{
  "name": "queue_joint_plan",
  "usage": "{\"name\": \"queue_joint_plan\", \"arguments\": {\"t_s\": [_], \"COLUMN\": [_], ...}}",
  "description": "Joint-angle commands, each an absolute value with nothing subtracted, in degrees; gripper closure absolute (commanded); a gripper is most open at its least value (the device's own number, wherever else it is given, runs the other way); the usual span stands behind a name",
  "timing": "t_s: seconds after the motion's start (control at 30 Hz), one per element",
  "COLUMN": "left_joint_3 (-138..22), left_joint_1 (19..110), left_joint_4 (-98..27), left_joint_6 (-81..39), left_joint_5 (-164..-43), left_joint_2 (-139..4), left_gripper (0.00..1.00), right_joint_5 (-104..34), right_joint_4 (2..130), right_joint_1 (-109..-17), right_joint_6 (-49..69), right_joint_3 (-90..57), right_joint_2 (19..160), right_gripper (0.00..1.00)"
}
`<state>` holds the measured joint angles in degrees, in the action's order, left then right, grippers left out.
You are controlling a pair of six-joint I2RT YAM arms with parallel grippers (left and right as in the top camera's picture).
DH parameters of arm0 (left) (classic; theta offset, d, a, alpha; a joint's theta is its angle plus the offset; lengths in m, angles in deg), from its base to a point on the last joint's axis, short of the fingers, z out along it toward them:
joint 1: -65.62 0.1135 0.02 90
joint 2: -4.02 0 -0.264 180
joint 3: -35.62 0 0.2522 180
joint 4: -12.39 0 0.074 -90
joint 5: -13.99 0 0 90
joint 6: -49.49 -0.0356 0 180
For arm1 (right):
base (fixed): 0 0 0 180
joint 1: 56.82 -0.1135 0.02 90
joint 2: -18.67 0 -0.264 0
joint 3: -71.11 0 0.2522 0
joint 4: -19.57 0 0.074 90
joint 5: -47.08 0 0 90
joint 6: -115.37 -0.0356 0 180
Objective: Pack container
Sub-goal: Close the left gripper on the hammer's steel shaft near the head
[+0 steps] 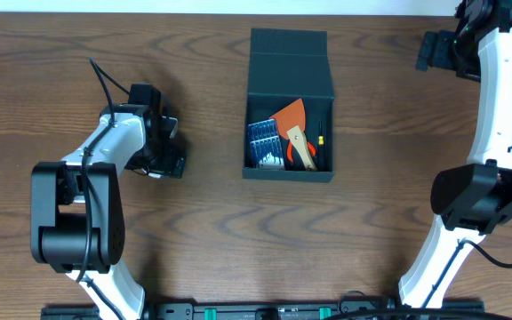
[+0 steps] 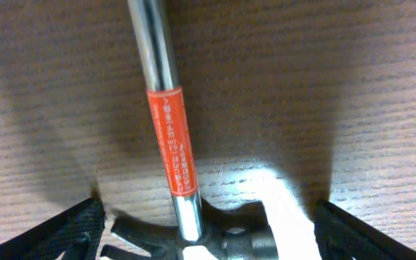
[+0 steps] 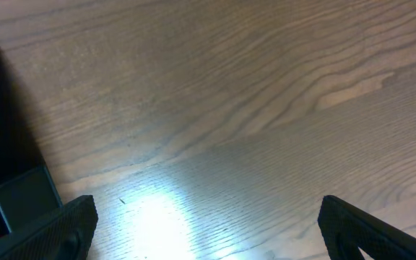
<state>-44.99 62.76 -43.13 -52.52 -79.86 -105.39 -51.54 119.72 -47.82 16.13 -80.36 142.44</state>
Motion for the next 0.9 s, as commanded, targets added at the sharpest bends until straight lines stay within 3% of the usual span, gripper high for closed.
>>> {"name": "queue_joint_plan", "arguments": {"t_s": [0.0, 0.87], "left_joint_3": [-44.86, -44.86], "left_joint_1": [62.81, 62.81], "left_joint_4": [-44.16, -44.82], "left_joint_6": [-51.78, -50.73], "left_joint_5": [-79.84, -78.33], "left_joint_2": [-107.55, -107.55], "left_gripper": [0.08, 0.08], "right_joint_5": [-51.91, -51.91], "right_joint_4": [119.89, 119.89], "right_joint_1": [-47.84, -47.84], "right_joint_6": [15.33, 15.33], "right_joint_3": [-81.35, -81.35], "right_joint_2": [141.91, 141.91], "right_gripper": [0.01, 0.01]}}
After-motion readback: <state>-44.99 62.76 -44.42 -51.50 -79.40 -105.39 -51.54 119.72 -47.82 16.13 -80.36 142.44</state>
